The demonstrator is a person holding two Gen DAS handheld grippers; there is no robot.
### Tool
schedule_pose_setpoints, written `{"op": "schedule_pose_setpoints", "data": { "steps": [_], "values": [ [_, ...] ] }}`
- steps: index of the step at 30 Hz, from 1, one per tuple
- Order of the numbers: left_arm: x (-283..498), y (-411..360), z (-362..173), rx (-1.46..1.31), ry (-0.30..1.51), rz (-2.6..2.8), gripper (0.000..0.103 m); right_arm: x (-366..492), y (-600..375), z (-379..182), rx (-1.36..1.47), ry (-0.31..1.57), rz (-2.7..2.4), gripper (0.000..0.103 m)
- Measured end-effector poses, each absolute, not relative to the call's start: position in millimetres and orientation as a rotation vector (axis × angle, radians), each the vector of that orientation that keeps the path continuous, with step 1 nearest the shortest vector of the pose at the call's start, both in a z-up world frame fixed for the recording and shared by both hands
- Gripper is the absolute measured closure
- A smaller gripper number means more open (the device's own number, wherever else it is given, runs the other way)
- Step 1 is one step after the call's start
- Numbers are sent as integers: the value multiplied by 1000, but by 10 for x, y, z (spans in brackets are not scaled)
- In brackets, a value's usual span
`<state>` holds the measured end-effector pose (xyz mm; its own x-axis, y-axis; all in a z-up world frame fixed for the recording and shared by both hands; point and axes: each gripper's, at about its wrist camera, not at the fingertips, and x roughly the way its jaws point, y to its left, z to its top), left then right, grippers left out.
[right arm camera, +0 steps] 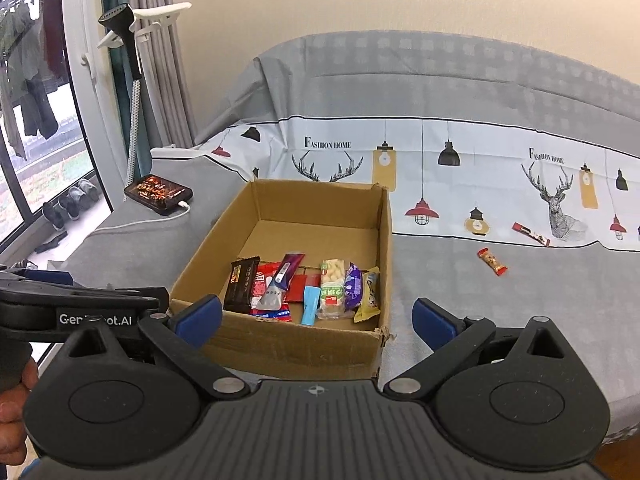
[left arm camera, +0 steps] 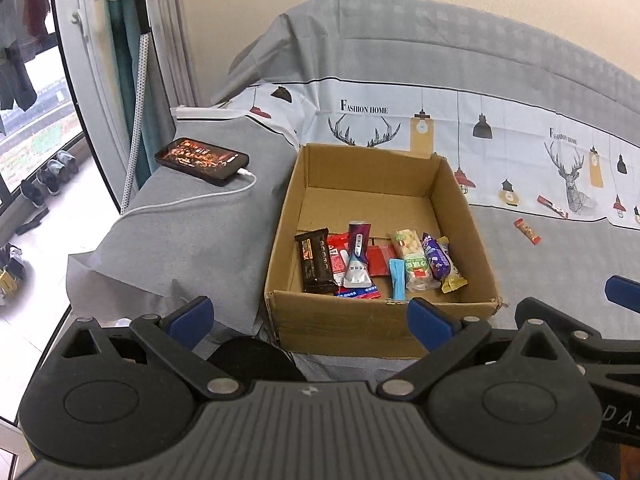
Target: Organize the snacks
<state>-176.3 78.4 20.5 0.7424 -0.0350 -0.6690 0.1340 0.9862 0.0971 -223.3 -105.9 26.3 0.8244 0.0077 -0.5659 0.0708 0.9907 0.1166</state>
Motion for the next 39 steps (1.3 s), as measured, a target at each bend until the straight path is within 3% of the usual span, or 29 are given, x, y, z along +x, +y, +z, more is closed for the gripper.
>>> {"op": "schedule_pose_setpoints", "data": {
  "steps": [39],
  "values": [
    [-1572, 555, 28, 226, 817, -88, 0, -2098, -1272, 48, 205, 659, -20, 2]
  ]
}}
